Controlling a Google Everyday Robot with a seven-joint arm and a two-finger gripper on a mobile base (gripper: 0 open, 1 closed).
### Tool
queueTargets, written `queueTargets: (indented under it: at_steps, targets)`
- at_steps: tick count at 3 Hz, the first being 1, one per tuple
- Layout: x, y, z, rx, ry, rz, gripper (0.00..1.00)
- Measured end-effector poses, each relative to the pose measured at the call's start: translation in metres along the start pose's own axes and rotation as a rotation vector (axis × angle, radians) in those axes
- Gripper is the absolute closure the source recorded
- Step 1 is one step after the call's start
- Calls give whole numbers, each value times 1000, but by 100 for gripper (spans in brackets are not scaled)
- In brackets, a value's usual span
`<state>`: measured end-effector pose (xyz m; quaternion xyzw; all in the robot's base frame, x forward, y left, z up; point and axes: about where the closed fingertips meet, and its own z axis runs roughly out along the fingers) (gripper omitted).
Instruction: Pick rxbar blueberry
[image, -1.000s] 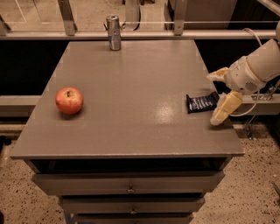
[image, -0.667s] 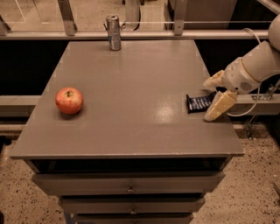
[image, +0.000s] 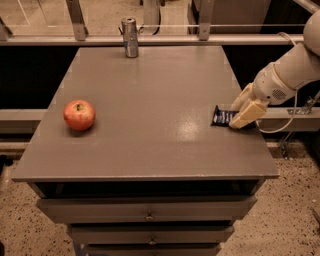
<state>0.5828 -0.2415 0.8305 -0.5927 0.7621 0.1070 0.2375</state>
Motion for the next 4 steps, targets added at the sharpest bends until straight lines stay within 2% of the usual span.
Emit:
queueTargets:
  at_steps: [1,2,3,4]
  targets:
    - [-2,0,-3,0,0,0,94]
    - [-29,2,-14,-34,-42,2,100]
    - [-93,3,-43,-86,-199,-26,100]
    - [-125,0,-60,-99,-307,-38,100]
